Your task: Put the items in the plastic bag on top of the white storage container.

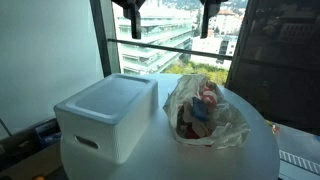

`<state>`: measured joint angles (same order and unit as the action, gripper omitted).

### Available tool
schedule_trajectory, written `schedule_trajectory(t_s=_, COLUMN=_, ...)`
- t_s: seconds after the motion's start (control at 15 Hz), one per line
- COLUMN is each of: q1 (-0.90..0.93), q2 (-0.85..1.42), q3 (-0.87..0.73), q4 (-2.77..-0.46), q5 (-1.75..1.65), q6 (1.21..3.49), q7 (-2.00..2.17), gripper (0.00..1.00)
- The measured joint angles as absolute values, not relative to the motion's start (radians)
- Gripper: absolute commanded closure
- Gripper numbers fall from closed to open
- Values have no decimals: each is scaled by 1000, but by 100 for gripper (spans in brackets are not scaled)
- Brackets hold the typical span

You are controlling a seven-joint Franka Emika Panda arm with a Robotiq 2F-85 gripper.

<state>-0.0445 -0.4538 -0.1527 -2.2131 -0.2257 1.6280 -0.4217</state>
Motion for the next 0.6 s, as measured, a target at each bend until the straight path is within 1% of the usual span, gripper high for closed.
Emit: schedule_trajectory(t_s=0.6, q1=-45, q2=-460, q3=-153, q4=-2205, q5=-226, q6=1628, q7=-422, gripper=0)
